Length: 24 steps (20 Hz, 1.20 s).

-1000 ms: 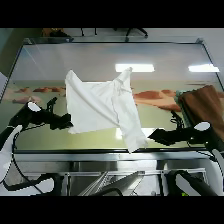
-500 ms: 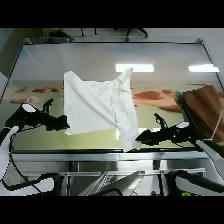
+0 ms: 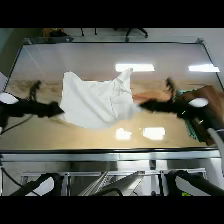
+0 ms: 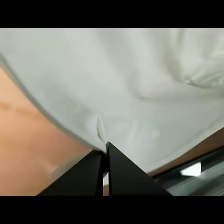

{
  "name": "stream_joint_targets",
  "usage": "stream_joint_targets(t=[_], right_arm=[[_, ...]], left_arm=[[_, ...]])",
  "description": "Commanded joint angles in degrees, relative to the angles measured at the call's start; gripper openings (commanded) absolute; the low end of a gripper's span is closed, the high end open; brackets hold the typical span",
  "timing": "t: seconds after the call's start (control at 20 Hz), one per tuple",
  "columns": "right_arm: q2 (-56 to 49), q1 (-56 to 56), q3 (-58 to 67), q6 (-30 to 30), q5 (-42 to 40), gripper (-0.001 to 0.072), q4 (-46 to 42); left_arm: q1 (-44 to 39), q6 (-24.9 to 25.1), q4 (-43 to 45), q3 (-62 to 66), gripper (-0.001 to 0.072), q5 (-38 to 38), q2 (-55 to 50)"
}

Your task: Fold the shirts.

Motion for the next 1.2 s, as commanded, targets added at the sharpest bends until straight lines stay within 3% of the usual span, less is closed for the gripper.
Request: stream_joint_targets(t=[0.0,0.2,0.35,0.45,0.6,0.75,0.9,1.05,1.15], right_arm=[[4.11,-11.54,29.14,-4.42,-2.27,0.0018,19.3],[4.92,-26.27,56.22,-1.14,-6.49,0.0017,20.04],[5.57,-31.93,62.88,-0.22,-5.86,0.0017,20.09],[5.49,-33.2,62.84,-0.33,-4.17,0.0018,20.0],[2.67,-34.21,62.51,-0.33,1.75,0.0018,19.87],[-1.09,-32.79,57.53,-0.28,6.27,0.0018,15.74],[-6.64,-19.58,45.35,-0.76,3.43,0.0018,-0.55],[-18.21,-6.67,36.28,-2.29,-9.6,0.0018,-22.29],[-30.1,-3.54,36.7,-3.28,-16.9,0.0018,-25.07]], left_arm=[[6.21,0.09,-19.28,23.21,0.0013,-3.74,10.27],[15.91,-3.08,-19.04,57.18,0.0011,2.29,14.05],[20.17,-5.6,-19.61,66.71,0.0012,3.15,12.96],[20.37,-5.22,-20.0,61.79,0.0012,3.41,13.86],[20.2,1.29,-26.32,47.23,0.0011,4.55,15.02],[11.28,5.42,-26.8,38.29,0.0012,4.55,9.68],[-1.6,5.38,-12.81,35.08,0.0012,4.7,-0.66],[-8.79,2.69,3.58,33.97,0.0011,7.61,-14.14],[-10.05,1.75,8.35,34.91,0.0011,12.13,-24.55]])
